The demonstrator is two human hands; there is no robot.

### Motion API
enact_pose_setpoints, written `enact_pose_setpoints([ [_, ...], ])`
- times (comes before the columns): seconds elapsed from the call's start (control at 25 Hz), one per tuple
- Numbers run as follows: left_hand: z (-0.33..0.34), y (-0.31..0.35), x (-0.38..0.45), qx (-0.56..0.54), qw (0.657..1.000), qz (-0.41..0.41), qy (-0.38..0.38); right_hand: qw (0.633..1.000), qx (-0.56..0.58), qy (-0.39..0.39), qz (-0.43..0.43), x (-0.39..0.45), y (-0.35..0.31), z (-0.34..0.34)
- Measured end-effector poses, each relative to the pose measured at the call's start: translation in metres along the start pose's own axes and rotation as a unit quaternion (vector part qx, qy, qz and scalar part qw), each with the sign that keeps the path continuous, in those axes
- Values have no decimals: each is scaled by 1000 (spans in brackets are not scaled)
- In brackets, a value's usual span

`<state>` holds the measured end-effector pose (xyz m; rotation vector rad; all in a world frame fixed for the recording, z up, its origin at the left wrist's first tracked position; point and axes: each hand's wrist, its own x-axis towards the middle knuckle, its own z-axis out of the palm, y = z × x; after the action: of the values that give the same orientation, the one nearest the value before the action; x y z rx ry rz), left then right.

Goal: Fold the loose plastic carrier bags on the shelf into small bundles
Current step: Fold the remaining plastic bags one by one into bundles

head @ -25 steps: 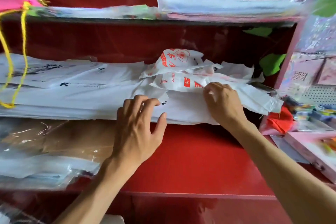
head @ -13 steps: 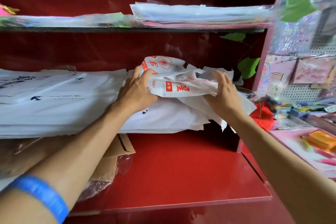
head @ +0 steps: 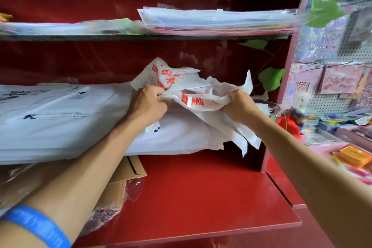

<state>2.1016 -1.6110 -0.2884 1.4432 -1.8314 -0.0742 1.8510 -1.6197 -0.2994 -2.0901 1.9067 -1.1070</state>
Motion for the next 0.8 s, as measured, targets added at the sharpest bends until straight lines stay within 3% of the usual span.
enact_pose_setpoints([
  [0.08, -4, 3, -11, -22, 997, 69, 2, 999, 12, 1, -49, -16, -3, -6],
  [0.2, -7, 6, -32, -82, 988, 131, -25, 986, 61, -75, -132, -44, -9, -11],
  [0.36, -8, 17, -66, -160, 974, 100, -122, 987, -6, -53, -149, -57, -15, 8],
  [0.56, -11, 26, -100, -193, 978, 50, -68, 986, -61, -16, -156, -76, -16, 16],
  [0.68, -8, 36, -110, -281, 947, 51, -147, 983, 30, 0, -181, -111, -19, 1],
  [0.8, 5, 46, -123, -240, 939, 99, -224, 973, 117, -4, -199, -146, -9, -13],
])
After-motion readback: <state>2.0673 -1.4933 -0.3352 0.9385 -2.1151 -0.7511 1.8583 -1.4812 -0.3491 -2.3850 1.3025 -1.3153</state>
